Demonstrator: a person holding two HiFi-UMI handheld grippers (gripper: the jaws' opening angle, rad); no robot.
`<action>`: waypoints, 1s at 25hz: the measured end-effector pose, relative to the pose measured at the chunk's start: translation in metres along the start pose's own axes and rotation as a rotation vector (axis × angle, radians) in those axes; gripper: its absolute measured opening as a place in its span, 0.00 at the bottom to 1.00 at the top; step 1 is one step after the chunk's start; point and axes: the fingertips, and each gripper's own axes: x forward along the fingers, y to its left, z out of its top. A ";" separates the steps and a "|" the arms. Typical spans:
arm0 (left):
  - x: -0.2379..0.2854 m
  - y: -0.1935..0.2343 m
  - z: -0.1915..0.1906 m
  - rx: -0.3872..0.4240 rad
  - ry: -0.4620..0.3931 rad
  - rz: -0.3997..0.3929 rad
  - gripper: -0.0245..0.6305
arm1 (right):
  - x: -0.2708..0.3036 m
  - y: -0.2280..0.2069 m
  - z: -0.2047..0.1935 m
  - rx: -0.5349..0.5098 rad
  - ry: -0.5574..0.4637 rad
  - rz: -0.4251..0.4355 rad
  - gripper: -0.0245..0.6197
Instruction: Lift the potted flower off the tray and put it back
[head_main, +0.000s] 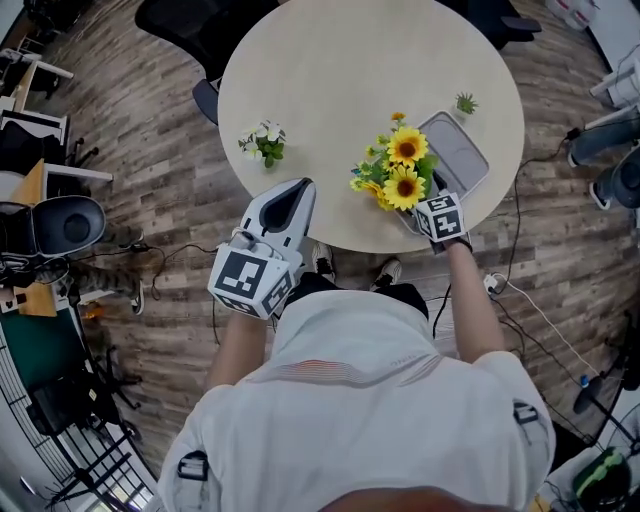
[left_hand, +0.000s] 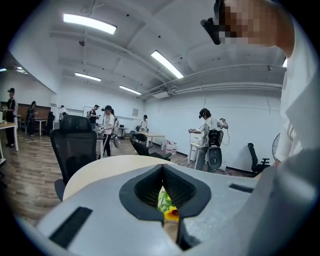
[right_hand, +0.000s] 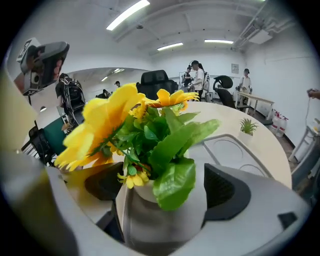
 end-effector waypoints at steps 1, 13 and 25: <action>-0.001 0.002 -0.001 -0.002 0.001 0.009 0.04 | 0.004 0.001 0.002 0.009 -0.003 0.004 0.78; -0.002 0.015 -0.002 -0.003 0.010 0.049 0.04 | 0.035 0.007 0.009 0.141 -0.015 0.061 0.79; 0.010 0.012 0.000 -0.001 0.013 0.014 0.04 | 0.025 0.009 0.019 0.088 -0.055 0.038 0.80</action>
